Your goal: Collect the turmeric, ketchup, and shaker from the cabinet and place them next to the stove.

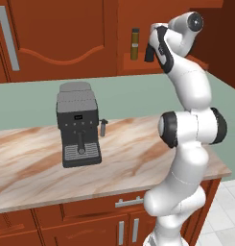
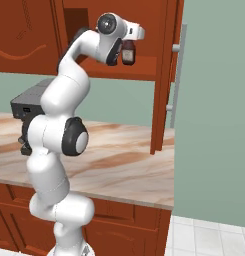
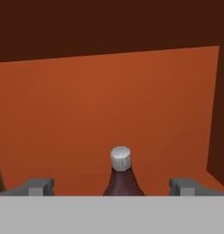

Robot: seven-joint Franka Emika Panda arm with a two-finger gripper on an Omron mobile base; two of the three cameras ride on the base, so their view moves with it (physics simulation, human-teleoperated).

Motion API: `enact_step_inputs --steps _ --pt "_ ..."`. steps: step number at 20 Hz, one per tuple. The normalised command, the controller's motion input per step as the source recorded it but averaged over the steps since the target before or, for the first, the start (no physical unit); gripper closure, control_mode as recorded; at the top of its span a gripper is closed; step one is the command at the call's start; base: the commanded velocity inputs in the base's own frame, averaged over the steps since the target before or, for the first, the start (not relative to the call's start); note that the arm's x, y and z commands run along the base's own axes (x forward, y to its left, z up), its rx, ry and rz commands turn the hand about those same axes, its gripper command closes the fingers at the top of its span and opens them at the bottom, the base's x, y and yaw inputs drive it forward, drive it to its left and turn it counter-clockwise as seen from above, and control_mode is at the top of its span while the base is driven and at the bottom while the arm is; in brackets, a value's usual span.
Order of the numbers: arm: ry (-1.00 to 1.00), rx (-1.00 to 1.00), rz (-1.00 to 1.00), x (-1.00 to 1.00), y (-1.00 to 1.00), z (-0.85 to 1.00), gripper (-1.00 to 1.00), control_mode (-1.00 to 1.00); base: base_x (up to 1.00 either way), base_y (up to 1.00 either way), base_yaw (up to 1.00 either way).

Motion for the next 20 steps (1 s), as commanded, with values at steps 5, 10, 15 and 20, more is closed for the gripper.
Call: enact_step_inputs --steps 5,10,15,20 --pt "0.0 0.0 0.03 0.23 0.0 -0.01 -1.0 -1.0 0.0 0.0 0.0" --pt "0.0 0.0 0.06 0.25 -0.09 -0.06 -1.0 -1.0 0.0 0.0 0.0" --pt "0.0 0.0 0.04 0.21 -0.04 -0.1 -1.0 -1.0 0.0 0.0 0.0" --pt "0.0 0.0 0.04 0.18 -0.03 -0.13 -1.0 -1.0 0.0 0.0 0.0"
